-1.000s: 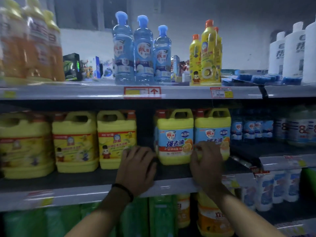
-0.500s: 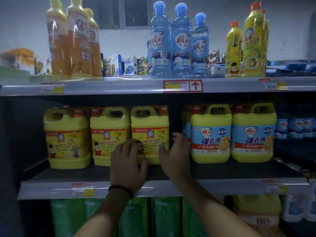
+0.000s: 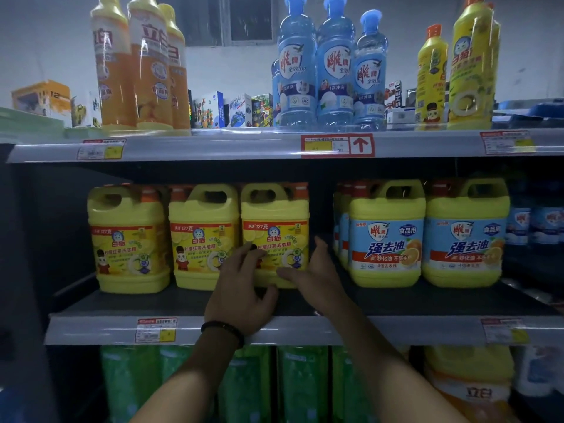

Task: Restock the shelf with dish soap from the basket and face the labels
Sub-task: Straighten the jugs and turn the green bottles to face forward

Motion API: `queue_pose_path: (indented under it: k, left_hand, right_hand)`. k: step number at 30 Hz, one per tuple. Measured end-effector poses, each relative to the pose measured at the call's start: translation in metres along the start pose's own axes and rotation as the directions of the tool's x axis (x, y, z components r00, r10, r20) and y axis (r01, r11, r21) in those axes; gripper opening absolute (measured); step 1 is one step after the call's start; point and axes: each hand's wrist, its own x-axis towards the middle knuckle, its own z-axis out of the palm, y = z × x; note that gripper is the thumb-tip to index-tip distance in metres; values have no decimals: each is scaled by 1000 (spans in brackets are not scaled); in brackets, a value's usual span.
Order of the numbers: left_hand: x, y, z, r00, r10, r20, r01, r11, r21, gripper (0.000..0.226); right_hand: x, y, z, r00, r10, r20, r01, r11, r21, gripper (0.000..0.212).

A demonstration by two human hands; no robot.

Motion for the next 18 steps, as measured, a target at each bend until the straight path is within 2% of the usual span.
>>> queue_pose_path:
  k: [2, 5, 6, 10, 13, 16, 18]
  left_hand:
    - [0, 1, -3, 999, -15, 29, 16, 999, -51, 70]
    - [0, -1, -4, 1000, -24, 14, 26, 993, -116, 72]
    - [1, -1, -4, 999, -33, 4, 33, 989, -146, 73]
    - [1, 3, -9, 998, -60, -27, 49, 953, -300, 76]
    - [4, 7, -12, 997, -73, -31, 56, 925, -376, 82]
    - [8, 8, -10, 989, -63, -134, 19, 951, -310, 72]
    - [7, 6, -9, 980, -91, -175, 36, 954, -296, 71]
  right_hand:
    - [-1, 2, -2, 1000, -18, -17, 18, 1000, 1, 118]
    - [-17, -4, -3, 977, -209, -30, 209, 978, -14, 36]
    - [-22, -4, -2, 954, -297, -36, 296, 954, -40, 27]
    - [-36, -4, -1, 833, -553, -8, 546, 825, -147, 23]
    - [-42, -3, -2, 751, -659, 51, 650, 722, -238, 38]
    - [-38, -1, -3, 771, -635, 48, 631, 751, -196, 41]
    - [-32, -1, -2, 814, -577, -65, 558, 808, -192, 35]
